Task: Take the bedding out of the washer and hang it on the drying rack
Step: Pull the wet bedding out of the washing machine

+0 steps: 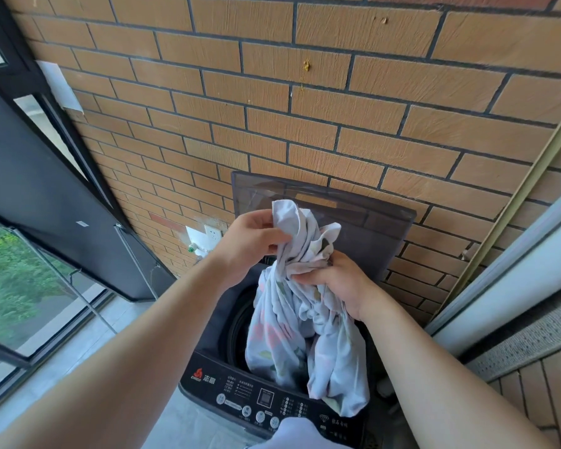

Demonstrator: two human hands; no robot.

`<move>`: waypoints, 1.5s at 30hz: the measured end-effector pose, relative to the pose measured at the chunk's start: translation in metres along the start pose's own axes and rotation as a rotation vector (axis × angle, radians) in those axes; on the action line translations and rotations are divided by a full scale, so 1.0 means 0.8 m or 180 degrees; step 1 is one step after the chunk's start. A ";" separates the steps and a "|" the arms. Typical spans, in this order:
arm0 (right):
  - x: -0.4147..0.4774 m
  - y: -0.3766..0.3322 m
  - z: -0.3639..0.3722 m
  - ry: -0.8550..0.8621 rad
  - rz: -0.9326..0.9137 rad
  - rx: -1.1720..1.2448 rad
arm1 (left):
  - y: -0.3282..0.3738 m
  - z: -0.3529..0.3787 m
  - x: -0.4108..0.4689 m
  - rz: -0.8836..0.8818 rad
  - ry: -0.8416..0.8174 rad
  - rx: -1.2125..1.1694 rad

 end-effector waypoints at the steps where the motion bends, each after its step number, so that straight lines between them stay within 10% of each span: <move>1: 0.000 -0.003 -0.001 0.0006 -0.0029 0.0046 | -0.002 -0.001 -0.001 0.0005 -0.0128 0.0048; 17: 0.002 -0.121 0.056 -0.0211 -0.0835 -0.0363 | 0.125 -0.039 -0.016 0.1460 0.0739 0.2558; 25: 0.007 -0.210 0.068 0.0150 -0.1143 -0.0015 | 0.152 -0.099 -0.027 0.1032 0.0698 0.0375; 34: -0.025 -0.352 0.115 -0.0219 -0.1862 0.0084 | 0.198 -0.075 -0.035 0.1193 -0.0080 0.0314; 45: -0.020 -0.391 0.177 -0.0620 -0.2083 -0.0815 | 0.218 -0.143 -0.065 0.1055 0.1919 -0.0408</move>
Point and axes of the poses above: each hand's wrist, its own x-axis towards the middle knuckle, its own z-axis out of the palm, y = z × x, the point moved 7 cm from there along x, towards the middle knuckle, and after that the axes turned 4 degrees about z, right-handed, at the moved point
